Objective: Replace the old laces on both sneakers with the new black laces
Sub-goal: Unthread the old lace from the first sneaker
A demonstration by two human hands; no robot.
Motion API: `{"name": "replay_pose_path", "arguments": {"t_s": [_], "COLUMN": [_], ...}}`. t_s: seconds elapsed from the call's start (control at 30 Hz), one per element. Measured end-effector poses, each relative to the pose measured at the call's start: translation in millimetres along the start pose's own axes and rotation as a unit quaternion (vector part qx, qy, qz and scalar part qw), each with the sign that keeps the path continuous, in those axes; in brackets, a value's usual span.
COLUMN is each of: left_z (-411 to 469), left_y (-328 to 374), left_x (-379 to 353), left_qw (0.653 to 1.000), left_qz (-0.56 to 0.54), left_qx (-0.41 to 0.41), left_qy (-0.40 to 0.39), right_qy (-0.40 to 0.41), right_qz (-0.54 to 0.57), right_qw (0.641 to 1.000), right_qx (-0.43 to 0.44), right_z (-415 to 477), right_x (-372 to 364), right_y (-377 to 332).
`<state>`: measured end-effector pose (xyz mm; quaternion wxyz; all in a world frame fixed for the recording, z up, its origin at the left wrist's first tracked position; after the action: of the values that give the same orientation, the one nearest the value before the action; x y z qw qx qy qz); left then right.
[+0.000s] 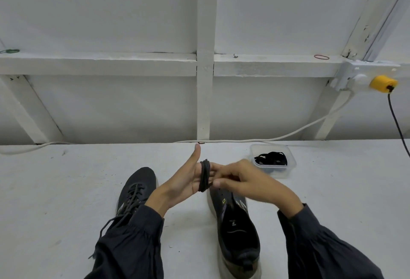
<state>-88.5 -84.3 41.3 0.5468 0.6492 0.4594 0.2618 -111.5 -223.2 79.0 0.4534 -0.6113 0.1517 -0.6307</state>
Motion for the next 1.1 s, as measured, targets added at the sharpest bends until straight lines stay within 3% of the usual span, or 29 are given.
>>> {"name": "replay_pose_path", "arguments": {"t_s": [0.17,0.4,0.53,0.73,0.87,1.0,1.1], "left_z": [-6.7,-13.3,-18.4,-22.8,-24.0,-26.2,-28.0], "left_y": [1.9,10.3,10.1,10.4,11.7,13.6,15.2], "left_x": [-21.4,-19.3,-19.5,-24.2,-25.7,-28.7,-29.6], "left_qw": [0.997,0.996,0.996,0.997,0.997,0.997,0.995], "left_qz": [0.006,-0.061,-0.052,-0.018,-0.017,0.001,0.019], "left_qx": [0.009,0.024,0.024,0.008,0.006,0.002,-0.006], "left_qy": [-0.072,-0.067,-0.07,-0.079,-0.075,-0.081,-0.093], "right_qy": [0.098,0.123,0.13,0.071,0.037,-0.002,-0.01], "right_qz": [0.016,0.213,0.35,0.497,0.519,0.575,0.564], "right_qw": [0.994,0.969,0.923,0.836,0.824,0.788,0.8], "right_qx": [0.037,-0.025,-0.097,-0.221,-0.222,-0.22,-0.204], "right_z": [18.5,17.4,12.1,6.6,7.0,6.0,5.5], "right_x": [21.8,6.9,-5.5,-26.7,-38.4,-42.2,-40.4], "right_y": [2.5,25.0,32.5,49.5,55.3,57.0,57.4]}}
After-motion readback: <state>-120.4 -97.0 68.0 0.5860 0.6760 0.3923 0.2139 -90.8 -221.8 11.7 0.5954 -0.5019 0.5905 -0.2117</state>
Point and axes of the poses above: each hand's wrist, its own z-axis towards the middle knuckle, its own x-axis out of the back of the hand, y = z × x, the point moved 4 cm from there along z, towards the middle knuckle, and after that the axes turned 12 degrees about y, right-handed, at the moved point
